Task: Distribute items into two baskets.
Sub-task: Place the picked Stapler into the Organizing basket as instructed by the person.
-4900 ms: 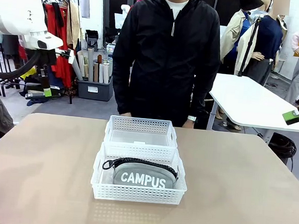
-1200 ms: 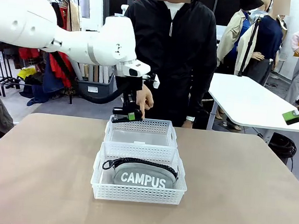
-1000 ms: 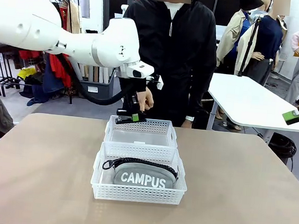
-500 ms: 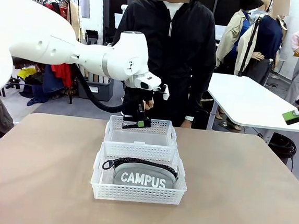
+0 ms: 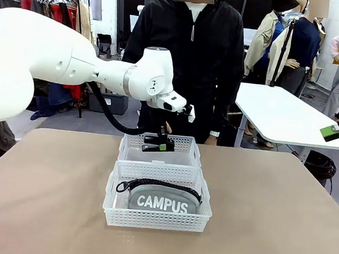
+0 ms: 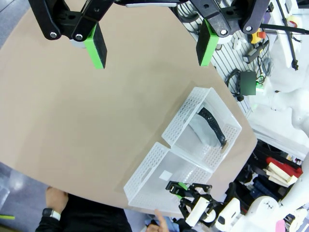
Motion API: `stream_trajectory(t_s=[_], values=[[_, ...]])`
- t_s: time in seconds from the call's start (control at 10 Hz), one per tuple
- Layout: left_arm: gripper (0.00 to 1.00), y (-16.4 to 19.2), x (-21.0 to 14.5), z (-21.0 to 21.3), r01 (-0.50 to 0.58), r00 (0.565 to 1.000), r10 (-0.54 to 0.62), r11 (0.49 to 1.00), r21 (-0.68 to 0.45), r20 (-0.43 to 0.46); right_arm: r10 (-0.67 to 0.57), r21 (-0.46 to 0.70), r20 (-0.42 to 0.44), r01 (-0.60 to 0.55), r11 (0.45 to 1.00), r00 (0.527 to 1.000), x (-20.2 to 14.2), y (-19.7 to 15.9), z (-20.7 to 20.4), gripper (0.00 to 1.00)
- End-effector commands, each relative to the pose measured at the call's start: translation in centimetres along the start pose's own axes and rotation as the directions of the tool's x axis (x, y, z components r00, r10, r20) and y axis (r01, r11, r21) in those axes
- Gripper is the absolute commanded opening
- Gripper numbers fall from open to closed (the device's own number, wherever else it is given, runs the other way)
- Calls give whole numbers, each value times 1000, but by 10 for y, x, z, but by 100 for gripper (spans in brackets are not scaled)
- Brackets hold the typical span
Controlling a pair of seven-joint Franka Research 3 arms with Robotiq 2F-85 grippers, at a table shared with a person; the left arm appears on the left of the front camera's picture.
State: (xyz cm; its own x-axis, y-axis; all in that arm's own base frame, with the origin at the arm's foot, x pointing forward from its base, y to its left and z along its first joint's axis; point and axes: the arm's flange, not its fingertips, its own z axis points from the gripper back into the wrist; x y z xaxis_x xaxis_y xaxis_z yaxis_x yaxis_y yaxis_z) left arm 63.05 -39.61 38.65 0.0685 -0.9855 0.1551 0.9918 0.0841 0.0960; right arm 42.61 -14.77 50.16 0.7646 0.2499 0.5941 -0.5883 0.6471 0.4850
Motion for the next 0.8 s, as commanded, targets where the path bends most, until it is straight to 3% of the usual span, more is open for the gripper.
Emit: stream_trajectory(t_s=[0.0, 0.7], values=[[0, 6, 3, -5, 44, 999, -44, 999, 6, -8, 5, -11, 4, -5, 1000, 1000, 2, 1, 0, 98], [0, 9, 1, -36, 59, 998, -59, 998, -15, -34, 5, -11, 4, -5, 1000, 1000, 2, 1, 0, 98]])
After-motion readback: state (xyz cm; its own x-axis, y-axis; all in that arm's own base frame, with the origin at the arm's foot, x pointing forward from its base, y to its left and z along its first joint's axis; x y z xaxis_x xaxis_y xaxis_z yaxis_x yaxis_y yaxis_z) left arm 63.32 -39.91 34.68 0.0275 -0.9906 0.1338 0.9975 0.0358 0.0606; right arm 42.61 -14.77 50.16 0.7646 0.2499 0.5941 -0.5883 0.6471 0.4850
